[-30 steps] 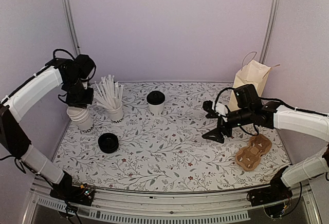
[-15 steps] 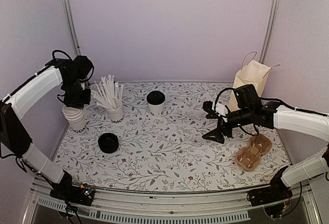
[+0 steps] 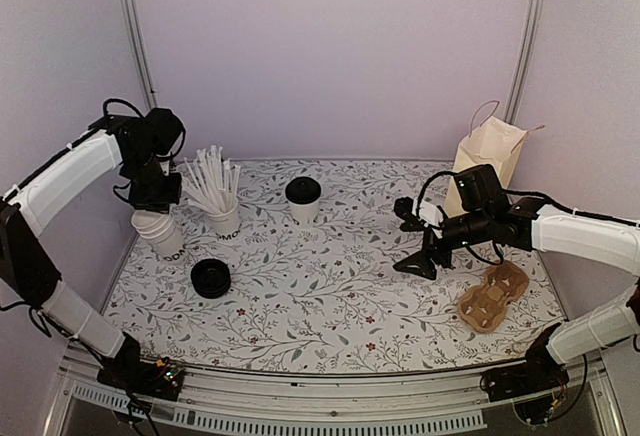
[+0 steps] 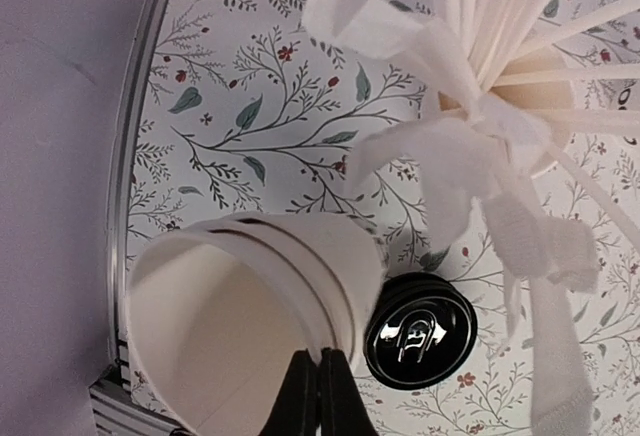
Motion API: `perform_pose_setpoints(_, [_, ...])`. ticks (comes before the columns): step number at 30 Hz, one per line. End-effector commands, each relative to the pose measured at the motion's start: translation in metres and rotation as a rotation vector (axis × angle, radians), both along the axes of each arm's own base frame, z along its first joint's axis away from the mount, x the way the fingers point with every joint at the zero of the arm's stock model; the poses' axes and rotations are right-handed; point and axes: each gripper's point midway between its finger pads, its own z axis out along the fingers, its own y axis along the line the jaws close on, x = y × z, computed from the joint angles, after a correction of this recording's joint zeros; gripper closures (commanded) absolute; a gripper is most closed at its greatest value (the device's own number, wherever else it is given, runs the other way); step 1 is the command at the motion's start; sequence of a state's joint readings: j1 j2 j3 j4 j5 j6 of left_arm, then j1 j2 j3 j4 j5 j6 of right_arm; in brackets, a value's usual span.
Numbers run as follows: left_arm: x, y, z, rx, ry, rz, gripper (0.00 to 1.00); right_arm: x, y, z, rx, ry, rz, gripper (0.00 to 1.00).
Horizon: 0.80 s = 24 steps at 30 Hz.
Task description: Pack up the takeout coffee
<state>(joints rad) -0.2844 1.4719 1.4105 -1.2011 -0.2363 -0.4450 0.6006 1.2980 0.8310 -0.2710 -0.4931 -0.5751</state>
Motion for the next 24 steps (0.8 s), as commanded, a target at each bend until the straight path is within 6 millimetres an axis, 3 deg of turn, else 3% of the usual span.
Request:
perform_pose_setpoints(1, [-0.007,0.042,0.012,0.284,0.059,0.098,1.00,0.001,0.001,0.001,-0.002,0.002,0.008,0.01])
perform_pose_setpoints(3, [0.005,0.003,0.007,-0.003,-0.021,-0.016,1.00,0.001,0.000,0.001,-0.002,0.001,0.007,0.01])
perform_pose_setpoints(4, [0.011,0.003,0.015,0.000,-0.075,0.011,1.00,0.001,0.000,0.001,-0.002,0.001,0.007,0.01])
perform_pose_setpoints(6, [-0.001,0.032,0.018,0.182,-0.007,0.087,1.00,0.001,0.000,0.000,-0.004,0.000,0.006,0.01])
perform_pose_setpoints(8, [0.006,0.006,0.008,0.002,-0.023,0.002,1.00,0.001,0.000,0.000,-0.004,-0.002,0.005,0.01])
perform_pose_setpoints(9, [0.005,0.004,0.009,0.011,-0.038,0.019,1.00,0.002,0.000,0.000,-0.004,-0.003,0.006,0.01])
perform_pose_setpoints(11, [-0.004,0.028,0.011,0.198,0.027,0.076,1.00,0.002,0.000,-0.001,-0.007,0.001,0.008,0.01])
perform_pose_setpoints(12, [-0.001,0.002,0.002,0.026,0.052,-0.021,1.00,0.001,0.000,-0.002,-0.008,0.005,0.009,0.01])
perform_pose_setpoints(13, [0.006,-0.042,0.005,-0.250,-0.011,-0.126,1.00,0.001,0.000,-0.002,-0.008,0.005,0.009,0.01])
perform_pose_setpoints(14, [0.009,-0.054,0.011,-0.315,-0.074,-0.128,1.00,0.001,0.001,-0.003,-0.009,0.007,0.010,0.01])
perform_pose_setpoints(15, [0.013,-0.039,0.018,-0.163,-0.097,-0.086,1.00,0.002,0.001,-0.003,-0.011,0.008,0.009,0.01])
perform_pose_setpoints(17, [-0.002,0.023,0.011,0.190,0.019,0.065,1.00,0.002,0.001,-0.003,-0.014,0.010,0.009,0.01])
perform_pose_setpoints(18, [-0.005,0.037,0.012,0.250,0.045,0.097,1.00,0.001,0.001,-0.004,-0.015,0.012,0.011,0.01])
perform_pose_setpoints(19, [-0.003,0.028,0.008,0.180,0.050,0.051,1.00,0.002,0.000,-0.004,-0.014,0.012,0.010,0.01])
perform_pose_setpoints(21, [0.009,-0.033,0.012,-0.190,-0.050,-0.102,1.00,0.001,0.001,-0.003,-0.012,0.010,0.012,0.01])
perform_pose_setpoints(22, [0.012,-0.036,0.020,-0.184,-0.082,-0.091,1.00,0.001,0.001,-0.003,-0.013,0.010,0.012,0.01])
perform_pose_setpoints(24, [-0.004,0.010,0.017,0.116,0.017,0.019,1.00,0.002,0.001,-0.004,-0.017,0.010,0.010,0.01])
